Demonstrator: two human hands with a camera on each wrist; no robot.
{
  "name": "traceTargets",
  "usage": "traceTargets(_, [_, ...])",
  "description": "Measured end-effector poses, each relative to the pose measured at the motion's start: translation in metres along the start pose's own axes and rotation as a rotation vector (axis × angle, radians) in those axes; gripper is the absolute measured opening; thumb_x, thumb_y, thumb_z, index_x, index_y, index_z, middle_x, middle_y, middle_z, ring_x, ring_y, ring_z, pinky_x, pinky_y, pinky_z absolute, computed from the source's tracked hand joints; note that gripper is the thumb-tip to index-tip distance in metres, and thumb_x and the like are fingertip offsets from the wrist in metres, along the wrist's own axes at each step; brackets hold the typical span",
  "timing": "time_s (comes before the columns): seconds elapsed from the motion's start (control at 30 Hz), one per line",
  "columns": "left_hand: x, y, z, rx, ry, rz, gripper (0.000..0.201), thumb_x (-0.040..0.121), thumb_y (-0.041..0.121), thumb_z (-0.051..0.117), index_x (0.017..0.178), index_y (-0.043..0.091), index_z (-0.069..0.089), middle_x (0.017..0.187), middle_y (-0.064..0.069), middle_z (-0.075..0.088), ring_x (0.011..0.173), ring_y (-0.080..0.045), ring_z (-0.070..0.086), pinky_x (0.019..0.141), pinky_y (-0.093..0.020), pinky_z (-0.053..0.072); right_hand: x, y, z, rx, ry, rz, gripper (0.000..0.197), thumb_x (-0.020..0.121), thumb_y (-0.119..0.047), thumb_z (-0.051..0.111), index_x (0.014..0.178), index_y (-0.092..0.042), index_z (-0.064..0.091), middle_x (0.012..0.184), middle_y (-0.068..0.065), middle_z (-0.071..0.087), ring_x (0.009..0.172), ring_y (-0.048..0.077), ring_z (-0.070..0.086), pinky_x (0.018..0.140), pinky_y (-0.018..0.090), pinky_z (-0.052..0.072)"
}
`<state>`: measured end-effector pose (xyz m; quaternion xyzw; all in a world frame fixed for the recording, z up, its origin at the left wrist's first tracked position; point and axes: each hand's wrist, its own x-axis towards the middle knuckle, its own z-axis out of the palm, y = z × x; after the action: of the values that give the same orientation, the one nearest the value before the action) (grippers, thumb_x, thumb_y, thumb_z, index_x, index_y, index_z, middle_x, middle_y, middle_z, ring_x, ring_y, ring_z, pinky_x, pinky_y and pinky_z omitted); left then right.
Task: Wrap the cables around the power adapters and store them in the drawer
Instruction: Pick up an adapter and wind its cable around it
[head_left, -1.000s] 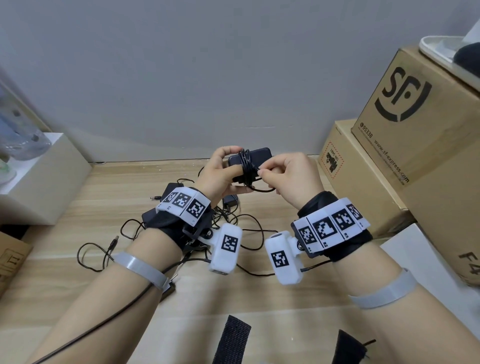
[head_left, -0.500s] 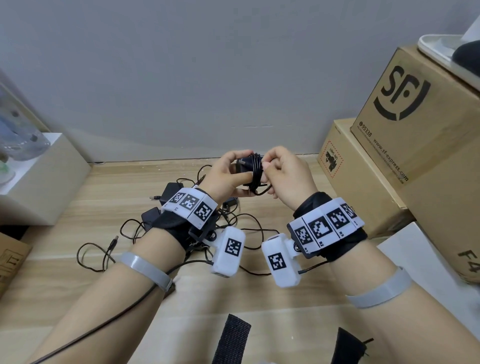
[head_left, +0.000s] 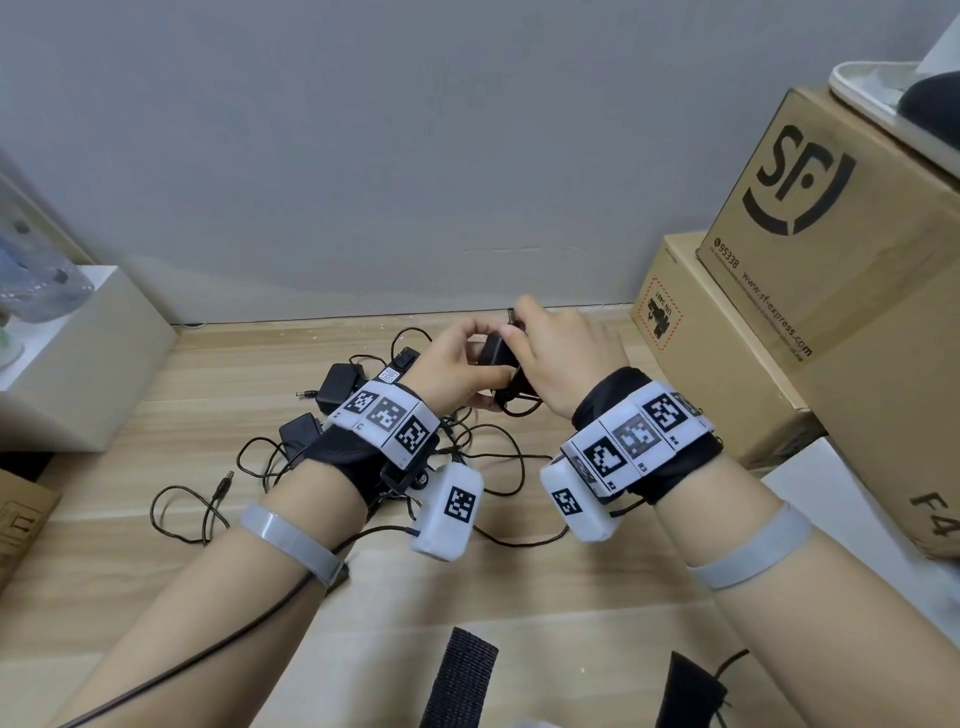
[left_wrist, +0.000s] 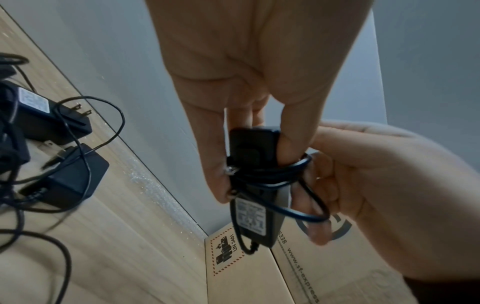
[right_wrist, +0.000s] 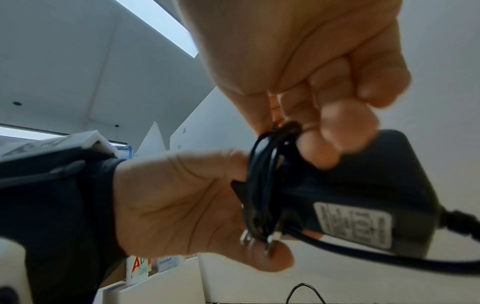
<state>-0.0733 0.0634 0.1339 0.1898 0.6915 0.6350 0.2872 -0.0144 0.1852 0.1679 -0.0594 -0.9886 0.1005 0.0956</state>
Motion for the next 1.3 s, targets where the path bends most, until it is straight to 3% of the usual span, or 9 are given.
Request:
traceTargets(0.23, [-0.003, -0.001, -0.006, -0.041, -0.176, -0.069, 0.039, 0.084, -0.012, 0.053, 0.11, 0.017, 0.052, 0.088, -0.006, 0.063, 0.063, -0.013, 0.064, 0.063, -0.032, 0.058, 0.006, 0.015, -0.013, 0.238, 0.226, 0.085, 0.032, 0.096, -0.04, 0.037, 0.103, -0.011, 0.05, 0.088, 0.015, 0.064, 0.084, 0.038, 0.056, 0.065, 0.037, 0.037])
traceTargets(0.4, [-0.005, 0.009, -0.006, -0.068, -0.301, -0.041, 0.04, 0.086, -0.014, 0.048, 0.112, 0.016, 0.05, 0.093, -0.004, 0.064, 0.068, -0.014, 0.065, 0.07, -0.035, 0.057, 0.018, 0.032, 0.001, 0.519, 0.22, 0.214, 0.025, 0.096, -0.033, 0.042, 0.083, -0.012, 0.045, 0.081, 0.011, 0.061, 0.077, 0.031, 0.054, 0.067, 0.034, 0.037])
traceTargets(0.53, [-0.004, 0.016, -0.006, -0.025, -0.356, -0.034, 0.041, 0.086, -0.013, 0.048, 0.116, 0.015, 0.048, 0.1, -0.005, 0.062, 0.074, -0.016, 0.064, 0.07, -0.033, 0.058, 0.02, 0.039, 0.009, 0.707, 0.175, 0.298, 0.023, 0.096, -0.028, 0.043, 0.083, -0.01, 0.046, 0.064, 0.002, 0.053, 0.054, 0.018, 0.05, 0.052, 0.026, 0.04])
traceTargets(0.63, [-0.001, 0.011, -0.008, 0.047, -0.267, -0.032, 0.046, 0.084, -0.008, 0.056, 0.121, 0.018, 0.047, 0.096, -0.004, 0.062, 0.077, -0.019, 0.059, 0.064, -0.028, 0.054, 0.013, 0.046, 0.012, 0.902, 0.101, 0.336, 0.004, 0.094, -0.015, 0.045, 0.091, -0.014, 0.046, 0.069, 0.005, 0.058, 0.044, 0.01, 0.052, 0.039, 0.02, 0.039])
traceTargets(0.73, [0.003, 0.003, -0.007, -0.007, -0.082, -0.066, 0.048, 0.064, 0.008, 0.067, 0.106, 0.024, 0.051, 0.087, -0.007, 0.062, 0.07, -0.019, 0.057, 0.062, -0.029, 0.045, 0.005, 0.053, 0.015, 0.95, 0.099, 0.336, 0.025, 0.089, -0.001, 0.047, 0.097, -0.025, 0.047, 0.07, 0.004, 0.057, 0.044, 0.009, 0.055, 0.042, 0.021, 0.042])
traceTargets(0.83, [0.008, -0.004, -0.001, -0.143, 0.014, -0.091, 0.031, 0.066, 0.006, 0.068, 0.093, 0.015, 0.056, 0.082, -0.003, 0.061, 0.072, -0.014, 0.059, 0.065, -0.023, 0.048, 0.0, 0.054, 0.021, 0.837, 0.014, 0.29, 0.027, 0.091, -0.002, 0.042, 0.094, -0.025, 0.056, 0.074, -0.001, 0.05, 0.048, 0.01, 0.054, 0.047, 0.023, 0.043])
traceTargets(1.0, [0.011, -0.01, 0.006, -0.247, 0.062, -0.078, 0.012, 0.085, 0.004, 0.056, 0.093, 0.009, 0.065, 0.076, 0.002, 0.065, 0.069, -0.008, 0.06, 0.062, -0.017, 0.049, -0.01, 0.051, 0.026, 0.89, -0.17, 0.324, 0.024, 0.098, -0.025, 0.037, 0.084, -0.029, 0.056, 0.072, -0.002, 0.049, 0.057, 0.012, 0.049, 0.047, 0.024, 0.04])
traceTargets(1.13, [0.011, -0.012, 0.008, -0.195, 0.079, -0.088, 0.022, 0.082, 0.007, 0.062, 0.103, 0.013, 0.064, 0.087, 0.0, 0.067, 0.077, -0.012, 0.061, 0.071, -0.021, 0.048, -0.016, 0.047, 0.02, 1.002, -0.364, 0.352, 0.044, 0.089, -0.061, 0.03, 0.104, -0.029, 0.057, 0.082, -0.001, 0.056, 0.074, 0.014, 0.057, 0.058, 0.029, 0.052])
traceTargets(1.3, [0.009, -0.015, 0.012, -0.191, 0.117, -0.097, 0.008, 0.086, 0.012, 0.061, 0.093, 0.015, 0.059, 0.082, -0.001, 0.061, 0.068, -0.012, 0.057, 0.064, -0.023, 0.046, -0.02, 0.036, 0.025, 1.047, -0.391, 0.336, 0.04, 0.087, -0.053, 0.049, 0.108, -0.019, 0.053, 0.089, 0.0, 0.061, 0.059, 0.019, 0.065, 0.043, 0.024, 0.048])
